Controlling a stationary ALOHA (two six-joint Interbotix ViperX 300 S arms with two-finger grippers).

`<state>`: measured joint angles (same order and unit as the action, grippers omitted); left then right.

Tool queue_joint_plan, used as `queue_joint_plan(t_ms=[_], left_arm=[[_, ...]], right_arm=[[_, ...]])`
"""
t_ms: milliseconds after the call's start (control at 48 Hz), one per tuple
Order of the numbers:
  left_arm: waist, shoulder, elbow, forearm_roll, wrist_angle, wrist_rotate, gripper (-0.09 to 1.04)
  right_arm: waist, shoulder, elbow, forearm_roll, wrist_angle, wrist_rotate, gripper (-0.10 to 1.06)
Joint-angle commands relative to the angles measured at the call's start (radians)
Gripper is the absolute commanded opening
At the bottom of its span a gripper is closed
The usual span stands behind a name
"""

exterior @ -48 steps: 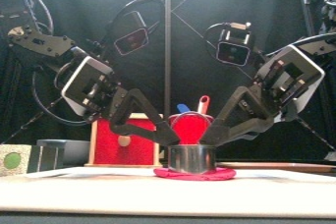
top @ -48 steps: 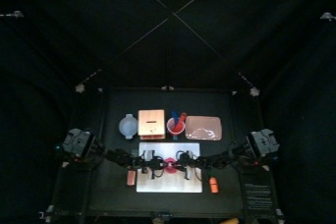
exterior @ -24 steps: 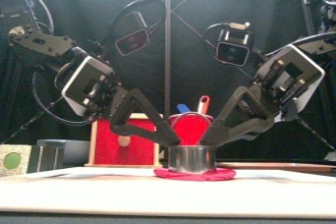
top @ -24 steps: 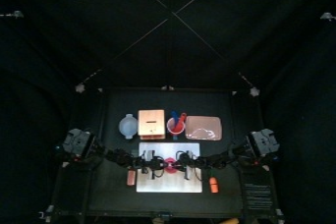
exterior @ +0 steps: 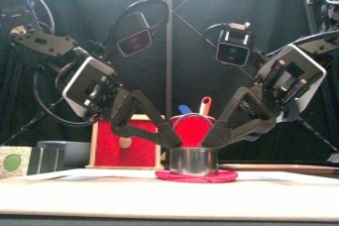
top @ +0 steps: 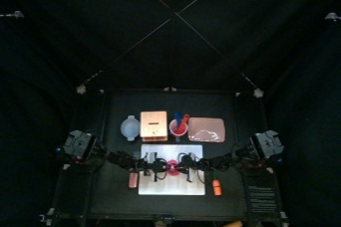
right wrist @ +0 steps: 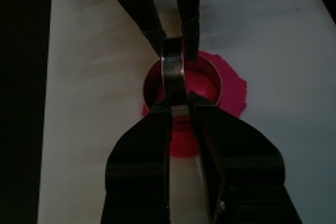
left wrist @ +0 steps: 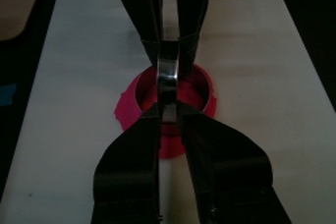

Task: Get the cutter from the drawer then cut the dough then place the extra dough in the bowl
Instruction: Cut the dough

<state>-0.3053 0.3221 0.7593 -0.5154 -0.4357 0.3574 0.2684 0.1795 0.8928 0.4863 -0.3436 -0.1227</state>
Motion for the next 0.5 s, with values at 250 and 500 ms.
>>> queue_joint_plan(t_ms=[250, 500], left_arm=[[-0.017, 0.055, 0.006, 0.003, 0.087, -0.002, 0.53], [-0.017, -0.015, 0.005, 0.005, 0.071, 0.0, 0.54]], right_arm=[[-0.005, 0.035, -0.018, 0.009, 0.067, 0.009, 0.44], [0.002, -0.032, -0.038, -0.009, 0.103, 0.006, 0.45]])
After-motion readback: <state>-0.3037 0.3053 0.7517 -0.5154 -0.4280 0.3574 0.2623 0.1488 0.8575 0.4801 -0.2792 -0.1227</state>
